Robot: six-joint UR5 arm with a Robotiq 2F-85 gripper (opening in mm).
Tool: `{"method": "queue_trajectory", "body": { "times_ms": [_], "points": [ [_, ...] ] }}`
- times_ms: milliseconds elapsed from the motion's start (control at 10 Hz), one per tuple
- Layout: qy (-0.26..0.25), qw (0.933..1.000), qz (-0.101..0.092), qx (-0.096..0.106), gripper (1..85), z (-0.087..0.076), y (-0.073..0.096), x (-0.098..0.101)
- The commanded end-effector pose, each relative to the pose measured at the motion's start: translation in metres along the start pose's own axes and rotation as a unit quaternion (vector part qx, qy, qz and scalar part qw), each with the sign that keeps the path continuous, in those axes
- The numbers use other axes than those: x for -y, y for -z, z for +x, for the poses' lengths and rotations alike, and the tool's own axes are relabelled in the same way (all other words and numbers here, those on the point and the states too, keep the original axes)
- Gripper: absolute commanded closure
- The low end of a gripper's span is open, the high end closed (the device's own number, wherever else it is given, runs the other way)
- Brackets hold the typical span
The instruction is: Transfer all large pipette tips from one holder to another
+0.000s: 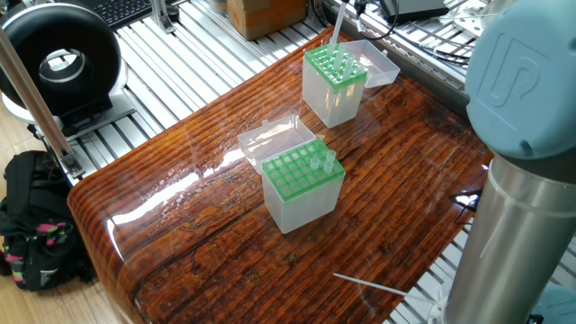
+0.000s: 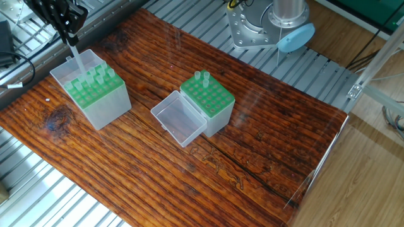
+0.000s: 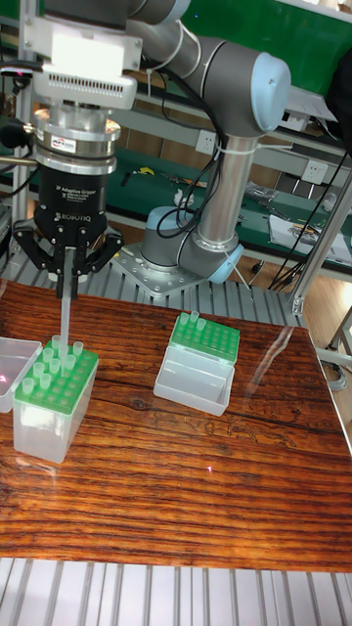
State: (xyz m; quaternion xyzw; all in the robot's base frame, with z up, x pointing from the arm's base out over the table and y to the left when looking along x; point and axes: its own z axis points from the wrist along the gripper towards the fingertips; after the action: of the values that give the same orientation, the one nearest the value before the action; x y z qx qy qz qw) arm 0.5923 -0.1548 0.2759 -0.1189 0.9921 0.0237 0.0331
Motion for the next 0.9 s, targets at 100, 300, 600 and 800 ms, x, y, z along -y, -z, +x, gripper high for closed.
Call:
{"method": "queue_trajectory", "body": {
  "times_ms": [100,300,600,800],
  "points": [
    [0.003,0.9999,-0.009,0.006,82.0,-0.0016,-0.0023,-0.0021],
    [0.003,0.9999,-0.01,0.008,82.0,-0.005,-0.0052,-0.0033],
    [0.004,0.9999,-0.004,0.01,82.0,-0.0064,-0.0054,-0.0005],
    [0.005,1.0,0.0,0.009,82.0,-0.0061,-0.0059,0.002]
  ]
}}
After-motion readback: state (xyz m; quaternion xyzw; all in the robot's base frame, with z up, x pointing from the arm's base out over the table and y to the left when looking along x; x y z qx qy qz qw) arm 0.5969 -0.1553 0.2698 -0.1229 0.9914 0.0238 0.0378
